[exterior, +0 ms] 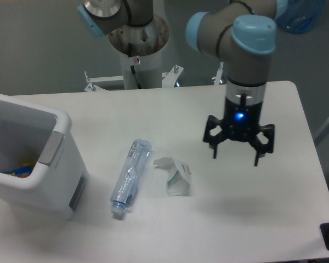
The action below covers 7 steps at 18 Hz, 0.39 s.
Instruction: Open the trash can
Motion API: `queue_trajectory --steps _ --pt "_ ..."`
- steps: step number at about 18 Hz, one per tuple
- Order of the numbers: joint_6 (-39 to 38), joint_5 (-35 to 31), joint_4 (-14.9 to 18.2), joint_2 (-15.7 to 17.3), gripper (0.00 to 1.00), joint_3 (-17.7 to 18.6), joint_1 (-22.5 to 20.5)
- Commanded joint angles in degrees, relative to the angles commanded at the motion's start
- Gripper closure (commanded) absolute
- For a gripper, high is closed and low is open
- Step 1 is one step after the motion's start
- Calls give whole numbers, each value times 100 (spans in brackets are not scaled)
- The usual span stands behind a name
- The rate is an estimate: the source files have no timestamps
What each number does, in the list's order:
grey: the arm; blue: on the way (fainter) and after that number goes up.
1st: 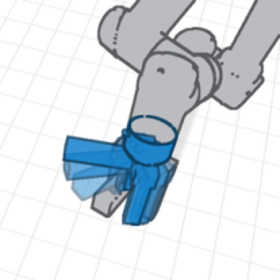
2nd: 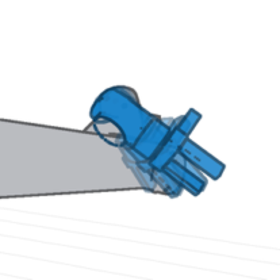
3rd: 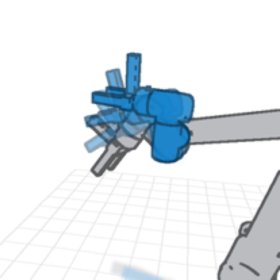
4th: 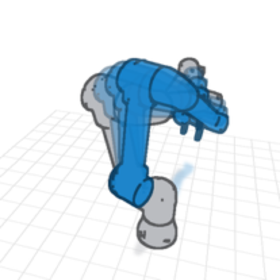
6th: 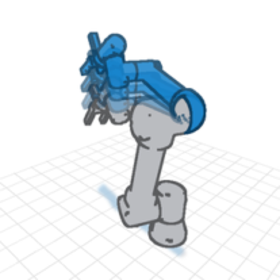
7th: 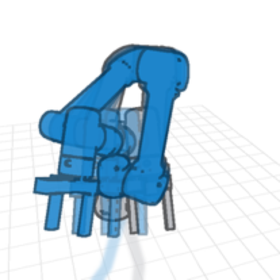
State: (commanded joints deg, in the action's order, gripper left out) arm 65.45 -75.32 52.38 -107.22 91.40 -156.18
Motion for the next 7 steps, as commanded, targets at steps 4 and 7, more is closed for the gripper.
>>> queue_trajectory --steps 4,7 --pt "1160 -815 9 44 0 351 -27" --pt "1321 -1002 0 35 0 466 -27"
